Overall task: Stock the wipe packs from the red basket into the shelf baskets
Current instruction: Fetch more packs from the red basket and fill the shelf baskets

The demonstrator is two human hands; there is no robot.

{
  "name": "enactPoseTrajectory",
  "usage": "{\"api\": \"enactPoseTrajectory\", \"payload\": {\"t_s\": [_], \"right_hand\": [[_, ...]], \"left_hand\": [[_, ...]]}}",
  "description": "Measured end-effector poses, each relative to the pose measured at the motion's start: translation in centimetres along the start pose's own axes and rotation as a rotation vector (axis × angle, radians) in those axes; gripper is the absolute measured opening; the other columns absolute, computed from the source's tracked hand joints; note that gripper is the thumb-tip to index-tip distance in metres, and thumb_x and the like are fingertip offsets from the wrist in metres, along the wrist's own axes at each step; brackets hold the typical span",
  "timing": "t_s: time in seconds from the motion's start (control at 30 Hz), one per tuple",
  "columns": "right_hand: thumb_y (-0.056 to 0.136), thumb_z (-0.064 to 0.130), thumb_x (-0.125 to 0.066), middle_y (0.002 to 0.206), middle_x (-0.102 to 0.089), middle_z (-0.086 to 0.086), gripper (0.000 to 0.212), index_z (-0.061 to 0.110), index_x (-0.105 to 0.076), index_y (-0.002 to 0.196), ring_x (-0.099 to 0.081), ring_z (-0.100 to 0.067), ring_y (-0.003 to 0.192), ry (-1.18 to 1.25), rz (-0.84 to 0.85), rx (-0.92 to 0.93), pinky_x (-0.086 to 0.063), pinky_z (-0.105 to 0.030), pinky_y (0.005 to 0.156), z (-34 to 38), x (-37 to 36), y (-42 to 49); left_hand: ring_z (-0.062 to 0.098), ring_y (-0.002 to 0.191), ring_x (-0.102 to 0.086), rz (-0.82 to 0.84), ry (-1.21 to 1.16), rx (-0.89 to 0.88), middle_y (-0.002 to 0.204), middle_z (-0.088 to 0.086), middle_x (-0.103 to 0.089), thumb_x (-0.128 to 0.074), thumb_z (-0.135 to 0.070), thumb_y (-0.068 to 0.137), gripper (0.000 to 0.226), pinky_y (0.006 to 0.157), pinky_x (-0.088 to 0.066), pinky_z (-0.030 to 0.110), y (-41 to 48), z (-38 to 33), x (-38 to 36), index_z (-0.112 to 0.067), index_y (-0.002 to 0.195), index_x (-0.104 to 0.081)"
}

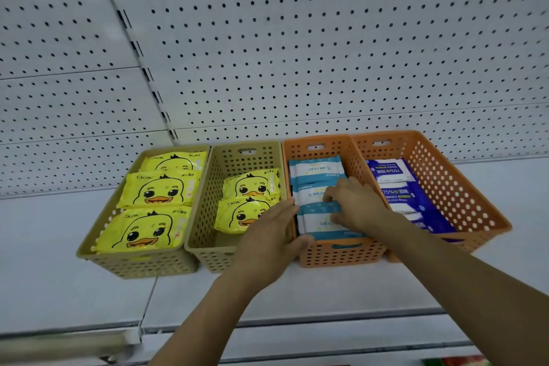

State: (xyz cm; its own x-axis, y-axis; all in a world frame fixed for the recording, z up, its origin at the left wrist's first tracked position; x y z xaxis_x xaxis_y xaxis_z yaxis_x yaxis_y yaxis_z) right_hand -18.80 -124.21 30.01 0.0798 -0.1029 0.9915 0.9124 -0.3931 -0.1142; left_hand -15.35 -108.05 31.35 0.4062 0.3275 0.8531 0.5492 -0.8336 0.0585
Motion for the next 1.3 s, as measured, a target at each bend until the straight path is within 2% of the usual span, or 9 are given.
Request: {"api": "enactPoseTrajectory", "payload": {"t_s": [0.2, 0.33, 0.43, 0.53, 0.67, 0.83, 1.0, 1.1, 1.3], "right_hand": [[0.092, 0.024, -0.059, 0.126, -0.058, 0.003, 0.029, 0.022, -0.065, 0.12, -0.052, -0.016, 0.114, 0.279, 0.213, -0.072, -0.043, -0.028, 0.096, 0.2, -0.7, -1.9], [0.095, 0.039, -0.049, 0.104, -0.064, 0.0, 0.024, 0.024, -0.068, 0.097, -0.057, -0.017, 0.096, 0.4, 0.22, -0.18, -0.048, -0.034, 0.084, 1.7, -0.6, -4.3], [0.095, 0.045, -0.038, 0.108, -0.066, -0.003, 0.034, 0.027, -0.067, 0.098, -0.058, -0.019, 0.098, 0.307, -0.087, -0.231, -0.047, -0.04, 0.088, 3.0, 0.1, -7.5], [0.089, 0.054, -0.029, 0.13, -0.058, -0.007, 0.058, 0.021, -0.061, 0.124, -0.051, -0.028, 0.121, 0.154, -0.444, -0.25, -0.04, -0.047, 0.1, 5.6, -0.2, -12.7], [0.095, 0.035, -0.052, 0.144, -0.044, -0.005, 0.043, 0.019, -0.052, 0.135, -0.04, -0.021, 0.13, 0.439, -0.633, -0.295, -0.037, -0.039, 0.103, 10.9, -3.7, -18.8], [0.096, 0.035, -0.048, 0.135, -0.046, 0.014, 0.038, 0.031, -0.047, 0.134, -0.045, -0.003, 0.122, 0.669, -0.565, -0.339, -0.043, -0.027, 0.097, 17.9, -8.4, -23.5], [0.096, 0.04, -0.046, 0.116, -0.055, 0.021, 0.031, 0.034, -0.048, 0.127, -0.056, 0.0, 0.1, 0.745, -0.424, -0.429, -0.047, -0.025, 0.086, 22.9, -11.9, -26.9], [0.095, 0.036, -0.051, 0.11, -0.061, 0.018, 0.027, 0.031, -0.053, 0.122, -0.059, -0.002, 0.097, 0.745, -0.338, -0.387, -0.051, -0.03, 0.086, 25.7, -14.3, -28.8], [0.09, 0.036, -0.055, 0.118, -0.063, 0.01, 0.027, 0.029, -0.056, 0.117, -0.061, -0.01, 0.104, 0.652, -0.073, -0.313, -0.05, -0.039, 0.089, 32.2, -19.7, -32.6]], "left_hand": [[0.011, 0.133, -0.041, -0.116, 0.29, -0.125, 0.152, -0.01, -0.033, -0.03, -0.058, 0.096, 0.058, 0.104, -0.044, 0.034, -0.3, -0.1, -0.7, -0.026, 0.144, -0.033], [0.013, 0.148, -0.018, -0.045, 0.357, -0.178, 0.162, -0.004, -0.017, -0.01, -0.063, 0.091, 0.075, 0.115, -0.029, 0.042, -0.9, 0.0, -1.0, -0.021, 0.152, -0.025], [0.017, 0.149, -0.018, -0.037, 0.38, -0.256, 0.161, -0.002, -0.023, -0.002, -0.063, 0.085, 0.08, 0.119, -0.017, 0.046, -3.4, 0.6, -0.5, -0.024, 0.151, -0.026], [0.02, 0.142, -0.036, -0.197, 0.337, -0.335, 0.152, -0.001, -0.041, -0.025, -0.056, 0.095, 0.063, 0.115, -0.014, 0.046, -7.8, 2.1, 1.0, -0.021, 0.144, -0.044], [0.015, 0.142, -0.035, -0.211, 0.173, -0.384, 0.151, -0.004, -0.042, -0.04, -0.05, 0.097, 0.055, 0.116, -0.016, 0.042, -13.2, 4.5, 1.0, -0.022, 0.144, -0.042], [0.009, 0.135, -0.039, -0.004, -0.087, -0.216, 0.15, -0.012, -0.04, -0.042, -0.053, 0.098, 0.055, 0.111, -0.033, 0.031, -19.3, 8.7, -0.6, -0.032, 0.147, -0.033], [-0.003, 0.112, -0.05, 0.074, -0.178, -0.056, 0.132, -0.02, -0.051, -0.048, -0.054, 0.094, 0.052, 0.085, -0.041, 0.017, -25.4, 13.0, -0.7, -0.039, 0.142, -0.035], [-0.002, 0.099, -0.055, 0.107, -0.185, 0.027, 0.12, -0.019, -0.057, -0.052, -0.052, 0.093, 0.047, 0.081, -0.047, 0.022, -29.7, 15.8, -0.7, -0.038, 0.136, -0.041], [0.011, 0.107, -0.058, 0.263, -0.105, 0.113, 0.12, -0.01, -0.059, -0.053, -0.052, 0.092, 0.048, 0.086, -0.051, 0.033, -40.1, 21.7, -2.3, -0.032, 0.136, -0.046]]}}
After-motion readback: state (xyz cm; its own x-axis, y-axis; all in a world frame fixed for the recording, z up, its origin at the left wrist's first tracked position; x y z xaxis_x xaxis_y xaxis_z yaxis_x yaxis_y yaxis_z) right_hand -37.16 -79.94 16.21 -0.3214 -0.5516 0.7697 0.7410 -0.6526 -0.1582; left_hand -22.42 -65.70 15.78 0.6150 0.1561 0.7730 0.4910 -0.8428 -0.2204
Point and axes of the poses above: each hand's wrist, its own y-axis towards the middle knuckle, its own x-axis out of the back of the hand, z = x × y, the point moved 9 cm from there along y, towards the middle knuckle
